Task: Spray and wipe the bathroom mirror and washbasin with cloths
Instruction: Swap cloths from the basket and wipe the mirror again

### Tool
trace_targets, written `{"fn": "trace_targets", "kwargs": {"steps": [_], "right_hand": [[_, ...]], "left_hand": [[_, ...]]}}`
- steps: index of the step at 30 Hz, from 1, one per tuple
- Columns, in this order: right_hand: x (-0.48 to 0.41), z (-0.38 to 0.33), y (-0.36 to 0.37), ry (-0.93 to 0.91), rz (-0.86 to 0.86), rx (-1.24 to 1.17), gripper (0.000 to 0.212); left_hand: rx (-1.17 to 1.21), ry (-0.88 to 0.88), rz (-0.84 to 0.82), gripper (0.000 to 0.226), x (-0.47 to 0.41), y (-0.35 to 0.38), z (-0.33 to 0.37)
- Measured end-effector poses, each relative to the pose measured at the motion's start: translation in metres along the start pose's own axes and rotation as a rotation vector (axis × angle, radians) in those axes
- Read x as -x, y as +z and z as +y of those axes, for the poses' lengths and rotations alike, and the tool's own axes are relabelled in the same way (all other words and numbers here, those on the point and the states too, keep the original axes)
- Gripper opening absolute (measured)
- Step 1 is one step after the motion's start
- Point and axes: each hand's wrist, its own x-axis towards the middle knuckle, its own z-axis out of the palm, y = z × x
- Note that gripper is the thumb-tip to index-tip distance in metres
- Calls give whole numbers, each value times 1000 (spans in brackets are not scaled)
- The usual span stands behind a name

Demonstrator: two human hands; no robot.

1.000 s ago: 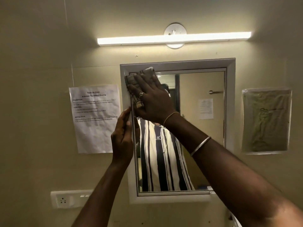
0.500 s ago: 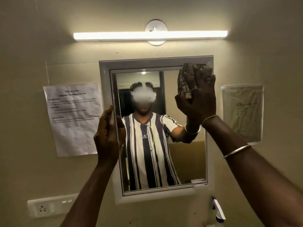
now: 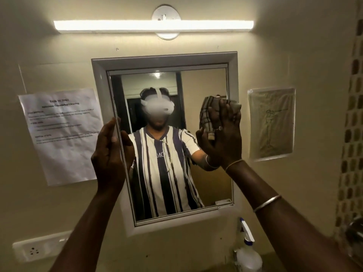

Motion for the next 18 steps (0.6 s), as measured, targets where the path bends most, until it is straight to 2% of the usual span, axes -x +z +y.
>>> {"fn": "trace_targets", "kwargs": {"steps": [6, 13, 18], "right_hand": [[84, -4, -7, 45, -69, -28, 66], [170, -6, -13, 86, -147, -63, 61], [205, -4, -12, 59, -191, -59, 71]], "left_hand": [[11, 42, 2, 40, -2, 0, -6], [30, 79, 19, 39, 2, 6, -9], [72, 56, 40, 39, 2, 10, -19]]}}
